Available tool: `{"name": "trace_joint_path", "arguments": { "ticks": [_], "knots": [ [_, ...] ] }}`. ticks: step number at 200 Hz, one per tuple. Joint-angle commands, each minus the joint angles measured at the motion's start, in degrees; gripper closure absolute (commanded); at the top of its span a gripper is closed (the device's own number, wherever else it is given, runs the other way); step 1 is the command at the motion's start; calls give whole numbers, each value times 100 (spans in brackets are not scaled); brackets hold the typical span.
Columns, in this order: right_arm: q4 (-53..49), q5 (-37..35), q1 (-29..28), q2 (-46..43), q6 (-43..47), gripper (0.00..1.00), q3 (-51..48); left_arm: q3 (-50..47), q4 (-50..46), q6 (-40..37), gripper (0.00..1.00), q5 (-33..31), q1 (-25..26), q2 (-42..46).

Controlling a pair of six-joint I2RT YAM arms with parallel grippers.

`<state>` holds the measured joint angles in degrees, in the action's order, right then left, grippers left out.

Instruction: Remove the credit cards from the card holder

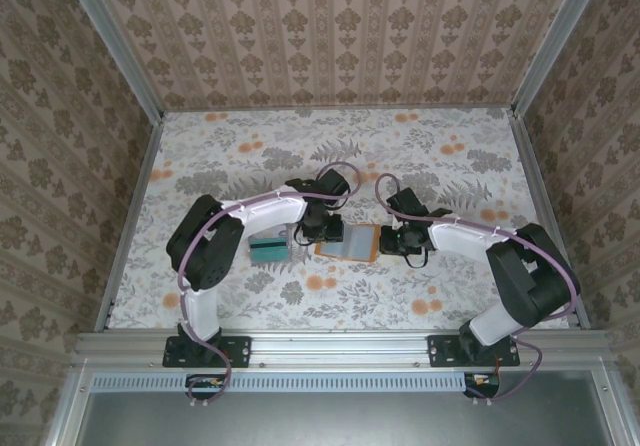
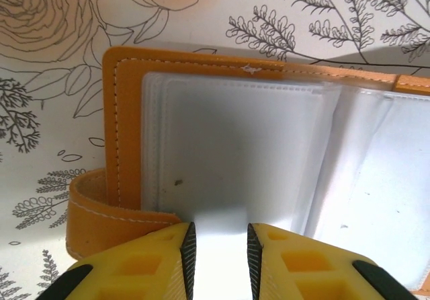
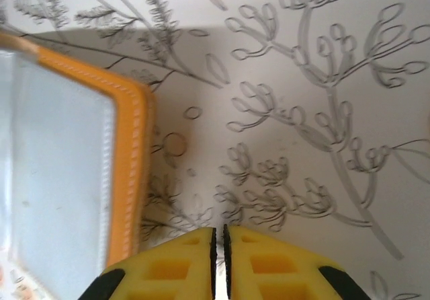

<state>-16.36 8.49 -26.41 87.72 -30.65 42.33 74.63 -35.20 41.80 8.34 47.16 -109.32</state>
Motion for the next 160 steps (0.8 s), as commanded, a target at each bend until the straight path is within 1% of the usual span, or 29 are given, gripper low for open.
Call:
{"name": "trace_joint_path", "arguments": {
  "ticks": [1, 20, 52, 72, 85, 121, 160],
  "knots": [
    [225, 514, -26, -341, -251, 84, 231, -77, 38, -28, 71, 39, -48, 311],
    [373, 760, -60, -395, -416, 86, 274, -106, 92, -3, 71, 67, -75, 353],
    [501, 744, -178, -383, -578, 88, 260, -179, 147, 47, 71, 96, -143, 404],
    [612, 1022, -198, -115, -652, 89, 265, -278, 228, 99, 71, 135, -189, 433],
    [535, 1049, -201, 104, -672, 89, 301, -321, 259, 124, 71, 155, -220, 446],
    [301, 793, -180, 525, -529, 90, 302, -371, 286, 119, 71, 192, -235, 420],
    [10, 456, -87, 627, -280, 90, 319, -319, 259, 48, 70, 209, -183, 408]
  ]
}}
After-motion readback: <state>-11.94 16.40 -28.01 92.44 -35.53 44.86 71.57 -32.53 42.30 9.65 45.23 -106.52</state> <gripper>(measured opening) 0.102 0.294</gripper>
